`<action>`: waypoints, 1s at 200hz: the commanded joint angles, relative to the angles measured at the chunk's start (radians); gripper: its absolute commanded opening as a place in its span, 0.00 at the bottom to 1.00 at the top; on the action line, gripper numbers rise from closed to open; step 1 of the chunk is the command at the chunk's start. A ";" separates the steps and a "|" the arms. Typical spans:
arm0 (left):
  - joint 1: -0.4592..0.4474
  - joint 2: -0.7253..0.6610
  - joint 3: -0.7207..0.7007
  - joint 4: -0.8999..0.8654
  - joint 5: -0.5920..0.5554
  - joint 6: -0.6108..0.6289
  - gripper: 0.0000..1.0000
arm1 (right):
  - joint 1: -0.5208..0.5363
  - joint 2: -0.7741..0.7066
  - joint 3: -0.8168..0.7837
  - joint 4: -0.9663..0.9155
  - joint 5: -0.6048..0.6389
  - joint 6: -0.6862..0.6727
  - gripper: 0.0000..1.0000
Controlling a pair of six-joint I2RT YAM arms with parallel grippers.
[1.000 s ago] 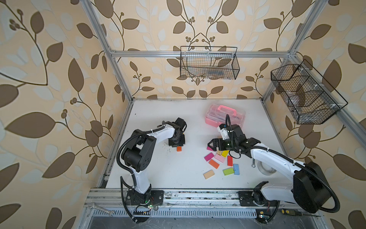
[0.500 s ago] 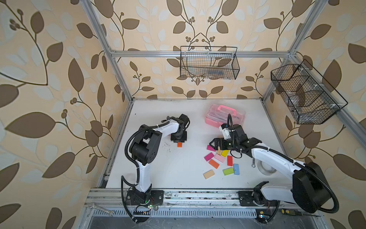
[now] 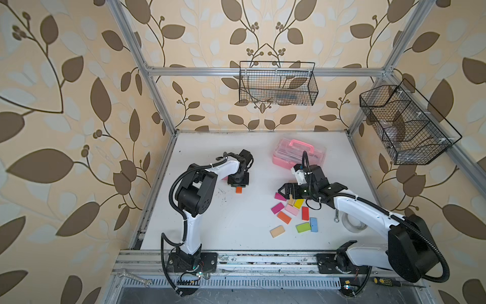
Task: Assemble the number 7 with building blocks
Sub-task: Assemble the building block at the center of the board.
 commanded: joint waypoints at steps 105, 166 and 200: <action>0.003 0.075 0.036 -0.023 -0.009 0.012 0.12 | -0.005 0.015 -0.005 -0.001 -0.012 -0.016 1.00; 0.002 0.077 0.032 -0.023 -0.011 0.012 0.25 | -0.005 0.018 -0.001 -0.002 -0.011 -0.015 1.00; 0.005 0.072 0.027 -0.022 -0.012 0.013 0.27 | -0.004 0.021 0.002 0.000 -0.011 -0.010 1.00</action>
